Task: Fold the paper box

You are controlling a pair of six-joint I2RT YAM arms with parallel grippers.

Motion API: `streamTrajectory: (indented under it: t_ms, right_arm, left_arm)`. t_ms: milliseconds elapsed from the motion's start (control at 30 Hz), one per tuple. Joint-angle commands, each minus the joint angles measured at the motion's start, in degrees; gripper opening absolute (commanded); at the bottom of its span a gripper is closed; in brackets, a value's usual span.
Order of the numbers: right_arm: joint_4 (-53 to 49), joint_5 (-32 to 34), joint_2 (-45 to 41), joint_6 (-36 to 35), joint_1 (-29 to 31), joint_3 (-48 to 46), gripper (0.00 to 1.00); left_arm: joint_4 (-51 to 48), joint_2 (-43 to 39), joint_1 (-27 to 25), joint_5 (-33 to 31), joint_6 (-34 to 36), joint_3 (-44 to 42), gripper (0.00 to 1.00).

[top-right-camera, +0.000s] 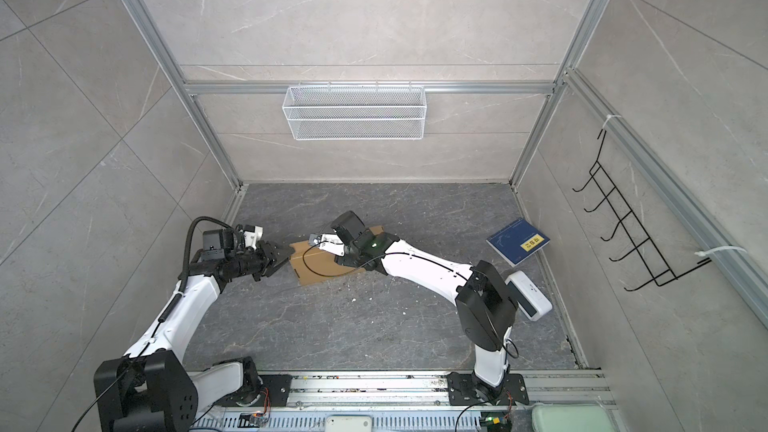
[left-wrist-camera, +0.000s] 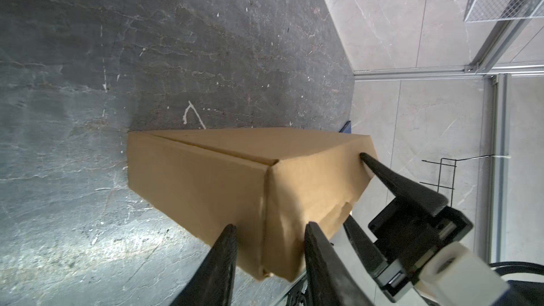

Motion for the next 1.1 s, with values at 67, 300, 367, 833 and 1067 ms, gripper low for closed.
streamTrajectory:
  t_ms: [67,300,367,833,1067]
  right_arm:
    - [-4.22,0.23,2.27,1.69,-0.02,0.31,0.57]
    - [-4.52,0.81,1.58,1.33,0.0,-0.05,0.57]
    - [-4.44,0.74,1.8,1.34,0.01,0.03,0.57]
    - [-4.67,-0.13,2.65,1.86,0.09,0.65,0.57]
    - [-5.19,-0.25,3.01,1.86,0.09,1.36,0.57]
  left_arm:
    - [0.32,1.32,0.17,-1.59,3.68,-3.1,0.29]
    - [-0.37,1.89,1.33,-2.32,5.29,-4.09,0.2]
    - [-1.0,1.29,1.44,-2.04,5.08,-3.31,0.2]
    - [0.34,2.13,0.58,-1.3,2.57,1.44,0.56]
    - [3.8,4.79,-3.22,-1.7,1.88,3.2,0.59]
